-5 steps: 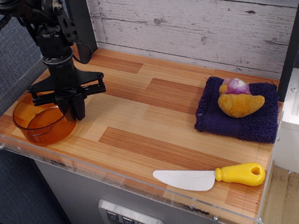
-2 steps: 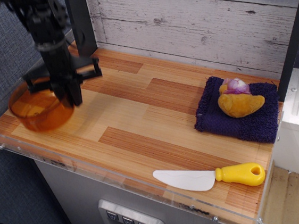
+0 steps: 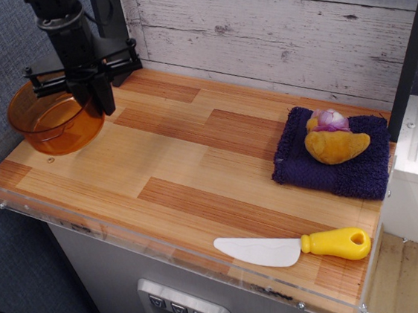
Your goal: Move the pot to the middle of the table
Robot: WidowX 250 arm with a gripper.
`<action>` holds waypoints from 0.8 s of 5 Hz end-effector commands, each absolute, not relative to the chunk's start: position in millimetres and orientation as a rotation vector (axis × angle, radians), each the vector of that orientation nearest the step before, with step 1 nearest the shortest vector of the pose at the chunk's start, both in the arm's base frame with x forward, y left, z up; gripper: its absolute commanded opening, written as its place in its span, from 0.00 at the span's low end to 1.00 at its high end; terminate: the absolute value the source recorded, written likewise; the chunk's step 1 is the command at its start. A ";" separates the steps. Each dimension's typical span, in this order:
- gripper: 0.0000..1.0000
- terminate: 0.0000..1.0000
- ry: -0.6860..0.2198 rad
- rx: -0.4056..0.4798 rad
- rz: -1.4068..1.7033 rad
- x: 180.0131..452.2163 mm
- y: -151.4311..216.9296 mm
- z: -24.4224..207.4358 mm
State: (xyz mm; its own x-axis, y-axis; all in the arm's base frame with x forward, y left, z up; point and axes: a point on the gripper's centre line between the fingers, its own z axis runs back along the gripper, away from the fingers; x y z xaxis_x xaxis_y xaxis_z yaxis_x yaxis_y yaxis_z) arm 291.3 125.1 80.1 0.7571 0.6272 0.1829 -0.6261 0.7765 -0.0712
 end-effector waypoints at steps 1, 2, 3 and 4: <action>0.00 0.00 -0.246 -0.053 0.584 299.0 77.7 89.8; 0.00 0.00 -0.253 -0.074 0.533 307.6 51.2 90.1; 0.00 0.00 -0.243 -0.097 0.483 313.3 24.9 83.5; 0.00 0.00 -0.213 -0.097 0.449 313.3 10.9 68.8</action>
